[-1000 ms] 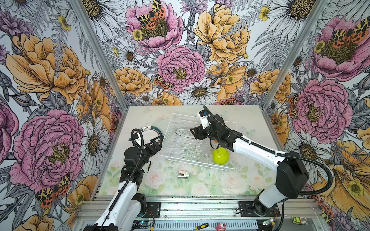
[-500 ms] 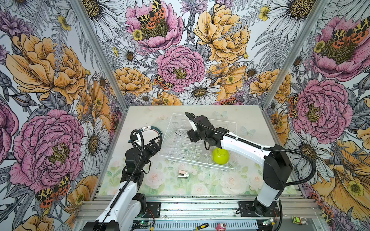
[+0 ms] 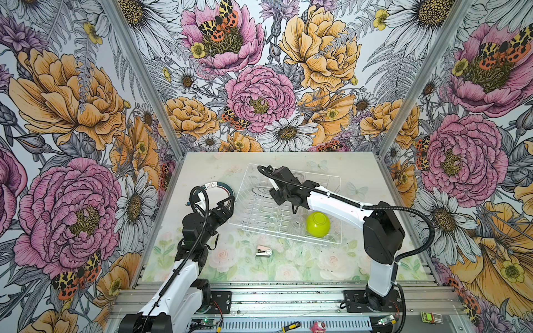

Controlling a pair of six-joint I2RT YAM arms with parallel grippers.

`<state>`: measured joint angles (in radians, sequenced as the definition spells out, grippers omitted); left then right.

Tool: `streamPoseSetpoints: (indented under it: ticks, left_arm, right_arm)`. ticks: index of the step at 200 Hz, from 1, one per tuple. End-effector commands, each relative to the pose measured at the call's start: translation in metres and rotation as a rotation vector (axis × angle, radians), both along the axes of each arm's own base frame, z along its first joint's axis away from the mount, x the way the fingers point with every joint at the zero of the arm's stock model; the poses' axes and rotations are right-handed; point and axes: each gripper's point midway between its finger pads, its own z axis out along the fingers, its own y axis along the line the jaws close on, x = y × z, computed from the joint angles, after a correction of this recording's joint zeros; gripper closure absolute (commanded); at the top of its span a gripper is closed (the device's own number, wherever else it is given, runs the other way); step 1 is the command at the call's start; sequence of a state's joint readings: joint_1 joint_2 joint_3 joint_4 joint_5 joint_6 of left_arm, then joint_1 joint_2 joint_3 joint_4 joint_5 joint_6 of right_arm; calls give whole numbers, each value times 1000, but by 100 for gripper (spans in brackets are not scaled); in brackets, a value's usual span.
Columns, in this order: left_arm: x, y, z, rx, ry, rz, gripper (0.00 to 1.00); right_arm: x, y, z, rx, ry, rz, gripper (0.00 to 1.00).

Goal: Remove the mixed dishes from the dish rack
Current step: 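Lower the right gripper between the upright plates onto the white plate, then grasp the white dark-green-rimmed plate with the right gripper and lift it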

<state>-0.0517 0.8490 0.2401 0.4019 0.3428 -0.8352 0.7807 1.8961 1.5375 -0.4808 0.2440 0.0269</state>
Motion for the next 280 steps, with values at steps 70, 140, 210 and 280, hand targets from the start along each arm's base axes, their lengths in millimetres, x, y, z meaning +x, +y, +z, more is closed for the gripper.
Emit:
streamPoseSetpoints:
  ticks: [70, 140, 210, 280]
  left_arm:
    - [1, 1, -3, 26, -11, 21, 1]
    - [3, 2, -11, 24, 18, 30, 1]
    - [5, -2, -15, 14, 41, 14, 1]
    - [5, -4, -13, 15, 30, 5, 1]
  right_arm:
    - [-7, 5, 17, -108, -96, 17, 77]
    - [-3, -3, 43, -103, -161, -25, 91]
    - [-13, -8, 86, 40, -188, -73, 99]
    - [-30, -11, 129, 246, -179, -105, 100]
